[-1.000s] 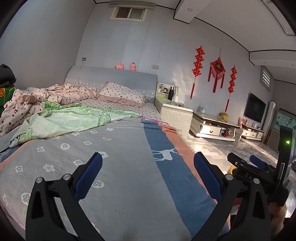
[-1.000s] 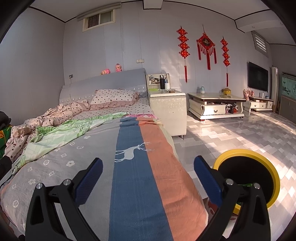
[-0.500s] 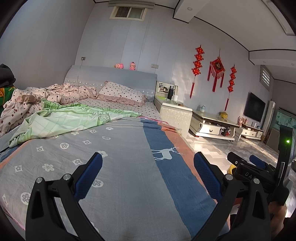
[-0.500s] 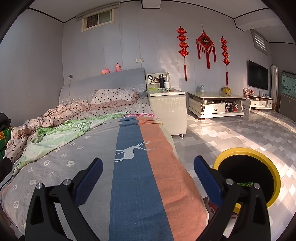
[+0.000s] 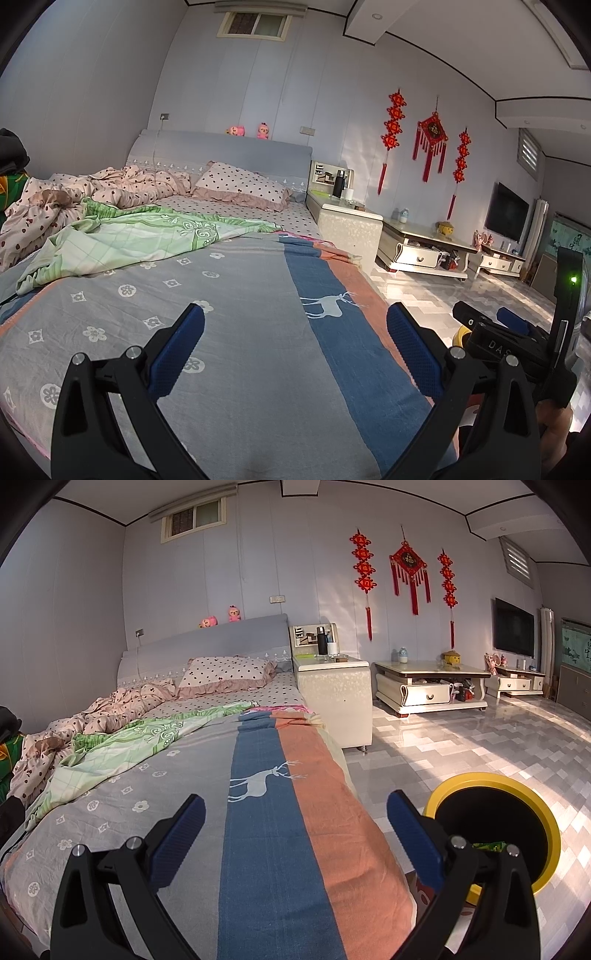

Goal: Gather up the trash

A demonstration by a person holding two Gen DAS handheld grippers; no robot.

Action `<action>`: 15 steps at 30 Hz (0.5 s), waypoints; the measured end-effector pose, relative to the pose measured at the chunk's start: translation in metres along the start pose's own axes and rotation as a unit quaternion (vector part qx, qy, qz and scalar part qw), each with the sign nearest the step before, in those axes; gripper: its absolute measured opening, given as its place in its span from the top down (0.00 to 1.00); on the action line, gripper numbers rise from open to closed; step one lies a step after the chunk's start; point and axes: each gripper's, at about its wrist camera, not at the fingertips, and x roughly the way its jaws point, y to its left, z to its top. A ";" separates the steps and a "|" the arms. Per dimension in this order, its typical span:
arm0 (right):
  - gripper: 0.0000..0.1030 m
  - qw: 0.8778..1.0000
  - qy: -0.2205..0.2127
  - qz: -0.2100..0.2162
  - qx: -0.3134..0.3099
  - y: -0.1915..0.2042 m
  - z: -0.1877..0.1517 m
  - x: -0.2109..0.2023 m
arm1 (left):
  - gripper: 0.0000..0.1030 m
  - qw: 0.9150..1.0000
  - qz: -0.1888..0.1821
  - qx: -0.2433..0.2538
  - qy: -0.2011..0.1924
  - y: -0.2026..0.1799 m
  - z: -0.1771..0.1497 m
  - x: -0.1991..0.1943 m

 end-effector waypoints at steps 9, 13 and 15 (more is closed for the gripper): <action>0.08 1.000 0.002 -0.001 0.003 0.000 0.001 0.001 | 0.08 1.000 -0.001 0.000 0.001 -0.001 0.001 0.001; 0.08 1.000 0.001 -0.001 0.002 0.000 0.001 0.001 | 0.08 1.000 -0.002 0.000 0.002 -0.001 0.001 0.001; 0.08 1.000 0.002 0.000 0.003 -0.001 0.001 0.001 | 0.08 1.000 -0.002 0.000 0.001 -0.001 0.001 0.001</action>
